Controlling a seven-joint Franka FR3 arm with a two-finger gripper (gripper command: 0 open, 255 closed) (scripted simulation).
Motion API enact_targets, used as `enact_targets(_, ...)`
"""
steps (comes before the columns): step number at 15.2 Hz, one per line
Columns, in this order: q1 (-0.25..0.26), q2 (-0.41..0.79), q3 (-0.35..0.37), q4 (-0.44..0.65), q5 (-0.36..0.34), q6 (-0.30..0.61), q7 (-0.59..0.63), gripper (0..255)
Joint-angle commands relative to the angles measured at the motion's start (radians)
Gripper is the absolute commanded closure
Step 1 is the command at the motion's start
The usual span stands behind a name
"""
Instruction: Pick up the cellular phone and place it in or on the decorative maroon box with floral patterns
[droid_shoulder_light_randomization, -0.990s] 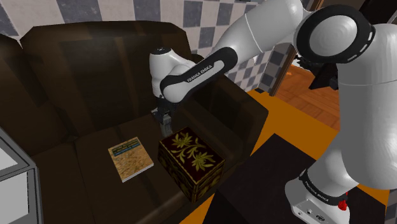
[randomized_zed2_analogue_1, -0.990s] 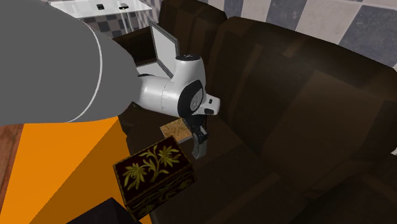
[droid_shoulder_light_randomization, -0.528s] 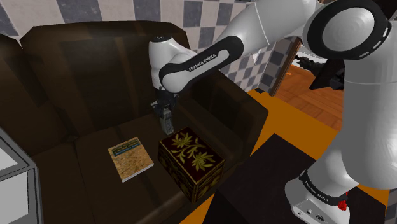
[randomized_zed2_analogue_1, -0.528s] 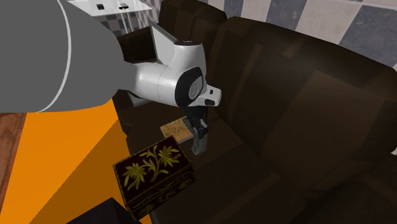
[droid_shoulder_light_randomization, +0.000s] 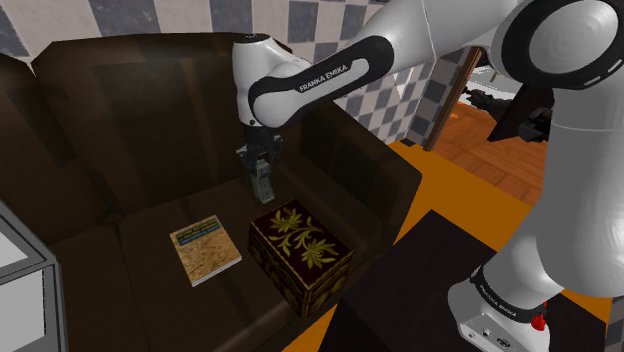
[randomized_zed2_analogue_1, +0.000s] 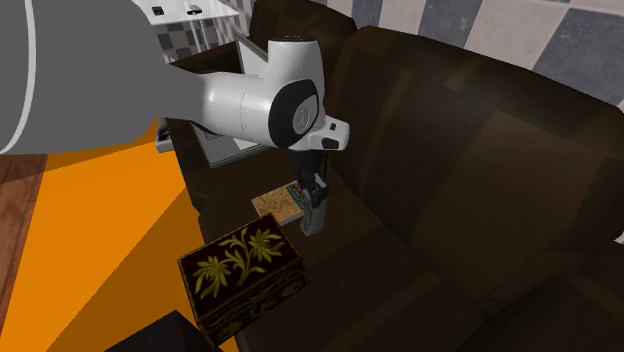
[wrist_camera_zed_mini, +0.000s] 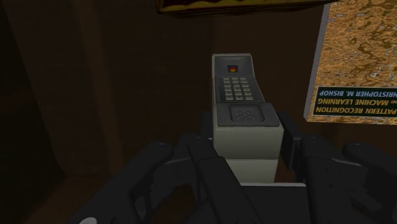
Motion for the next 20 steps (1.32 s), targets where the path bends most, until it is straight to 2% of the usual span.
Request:
enact_targets(1,-0.001,-0.01,0.003,0.016,0.006,-0.026,-0.006,255)
enact_targets(18,-0.006,-0.091,0.019,0.132,0.043,-0.217,-0.041,255)
enact_targets(19,-0.006,-0.091,0.019,0.132,0.043,-0.218,-0.041,255)
enact_targets(20,-0.009,-0.131,0.024,0.075,0.052,-0.2,-0.035,255)
